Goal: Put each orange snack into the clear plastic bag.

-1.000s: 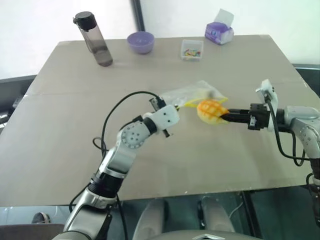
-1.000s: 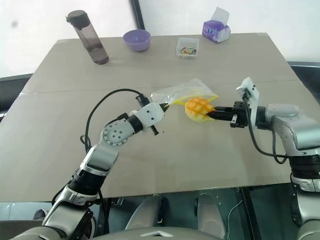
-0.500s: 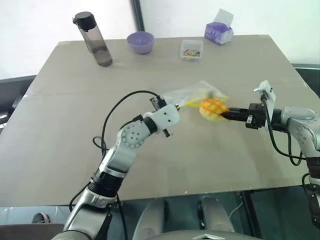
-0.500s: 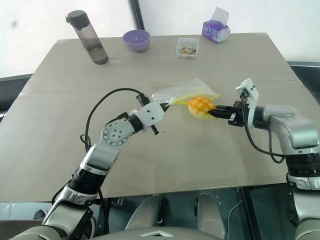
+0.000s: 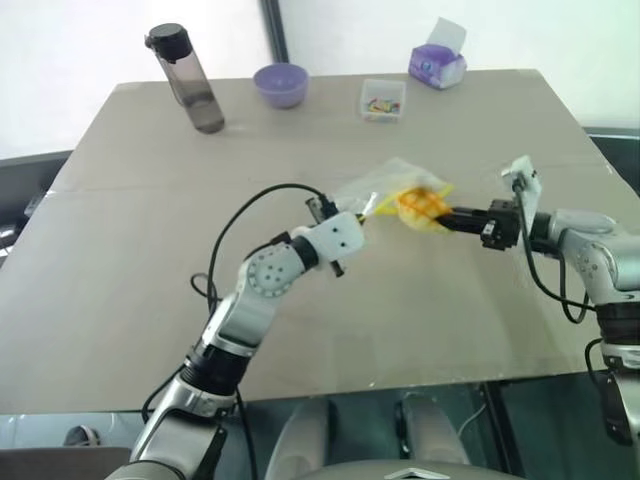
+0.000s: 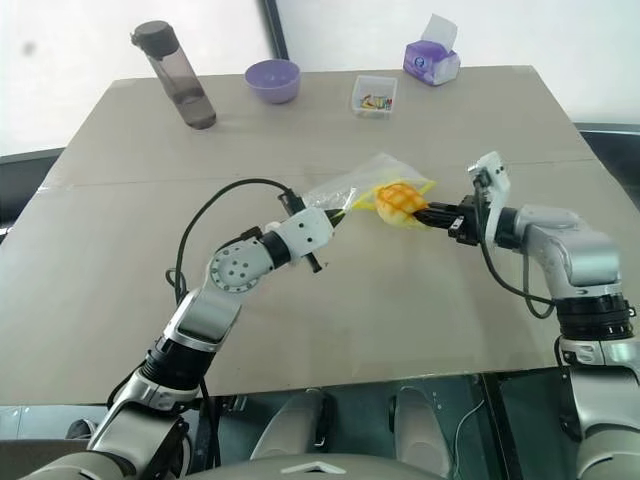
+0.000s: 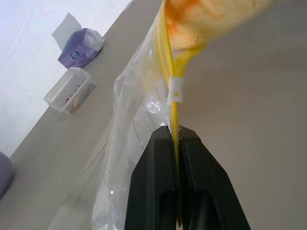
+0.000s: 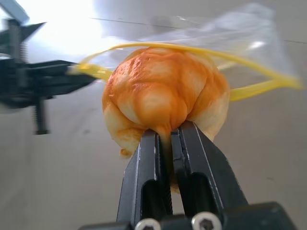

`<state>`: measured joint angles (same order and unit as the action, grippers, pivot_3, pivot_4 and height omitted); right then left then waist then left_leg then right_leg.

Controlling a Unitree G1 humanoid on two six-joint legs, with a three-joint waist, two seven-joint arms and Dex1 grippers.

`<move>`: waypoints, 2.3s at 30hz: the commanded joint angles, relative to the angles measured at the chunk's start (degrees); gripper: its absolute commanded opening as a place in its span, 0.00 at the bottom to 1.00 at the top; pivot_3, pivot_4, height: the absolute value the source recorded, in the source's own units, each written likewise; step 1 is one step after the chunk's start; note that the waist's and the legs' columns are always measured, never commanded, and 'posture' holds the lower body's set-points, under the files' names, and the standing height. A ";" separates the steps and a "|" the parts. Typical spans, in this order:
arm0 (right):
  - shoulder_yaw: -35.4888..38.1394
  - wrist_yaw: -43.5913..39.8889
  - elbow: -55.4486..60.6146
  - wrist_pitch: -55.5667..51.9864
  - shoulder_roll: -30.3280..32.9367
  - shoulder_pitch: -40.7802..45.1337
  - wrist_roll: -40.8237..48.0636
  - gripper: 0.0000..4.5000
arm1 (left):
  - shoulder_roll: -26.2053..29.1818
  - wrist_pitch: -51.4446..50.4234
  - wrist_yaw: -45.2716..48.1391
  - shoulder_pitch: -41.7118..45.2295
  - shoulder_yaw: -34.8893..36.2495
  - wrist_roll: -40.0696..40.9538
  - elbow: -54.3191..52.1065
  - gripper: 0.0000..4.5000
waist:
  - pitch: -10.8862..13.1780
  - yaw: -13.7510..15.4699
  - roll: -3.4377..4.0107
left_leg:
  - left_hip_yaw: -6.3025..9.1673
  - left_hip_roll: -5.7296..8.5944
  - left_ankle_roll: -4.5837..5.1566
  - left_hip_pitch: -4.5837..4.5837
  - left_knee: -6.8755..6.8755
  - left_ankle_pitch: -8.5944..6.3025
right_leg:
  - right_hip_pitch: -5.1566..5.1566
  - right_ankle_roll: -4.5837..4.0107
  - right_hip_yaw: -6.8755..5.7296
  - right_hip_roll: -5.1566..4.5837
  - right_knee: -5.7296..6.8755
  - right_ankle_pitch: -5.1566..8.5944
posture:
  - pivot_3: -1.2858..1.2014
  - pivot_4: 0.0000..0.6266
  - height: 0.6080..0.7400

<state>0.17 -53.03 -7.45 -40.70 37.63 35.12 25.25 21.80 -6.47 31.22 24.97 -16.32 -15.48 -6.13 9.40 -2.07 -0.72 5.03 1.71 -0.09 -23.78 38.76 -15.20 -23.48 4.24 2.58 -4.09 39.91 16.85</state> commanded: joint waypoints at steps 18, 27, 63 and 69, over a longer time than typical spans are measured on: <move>0.18 1.37 6.42 -2.31 -4.76 1.56 2.22 0.01 | -1.21 3.87 1.57 1.24 -0.89 0.62 0.80 0.00 | 0.00 -0.05 0.00 | 0.01 0.00 -0.17 -0.01 -0.01 0.10 | -0.01 0.00 -0.01 0.01 0.00 0.00 | 0.52 0.24 1.00; -0.96 5.62 4.61 -1.92 -6.80 2.71 -0.49 0.01 | -1.56 6.31 1.97 2.90 -1.48 0.94 3.48 0.00 | 0.00 -0.34 0.01 | 0.03 -0.01 -0.17 -0.02 -0.02 0.10 | -0.02 0.00 -0.01 0.02 -0.01 0.00 | 0.52 0.24 1.00; -0.90 14.39 -0.66 1.41 -13.58 5.20 -5.57 0.22 | -2.04 5.55 1.78 2.30 -1.57 0.57 2.03 0.00 | -0.01 -0.33 0.04 | 0.00 0.01 -0.19 0.00 -0.04 0.11 | -0.04 0.00 0.03 0.02 0.02 0.00 | 0.52 0.24 1.00; -2.61 9.40 4.97 -1.21 -9.43 2.04 -4.52 0.59 | -1.97 4.69 0.41 2.20 -0.88 -0.05 2.50 0.00 | -0.01 -0.32 0.04 | 0.00 0.01 -0.19 0.00 -0.04 0.11 | -0.05 0.00 0.03 0.02 0.01 0.00 | 0.52 0.24 1.00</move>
<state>-2.40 -41.48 -6.34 -41.35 26.84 37.64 19.57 19.76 -1.81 32.64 26.97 -18.45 -15.27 -1.68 9.39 -2.39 -0.68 5.04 1.72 -0.27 -23.79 38.72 -15.10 -23.52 4.24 2.61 -4.07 39.92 16.85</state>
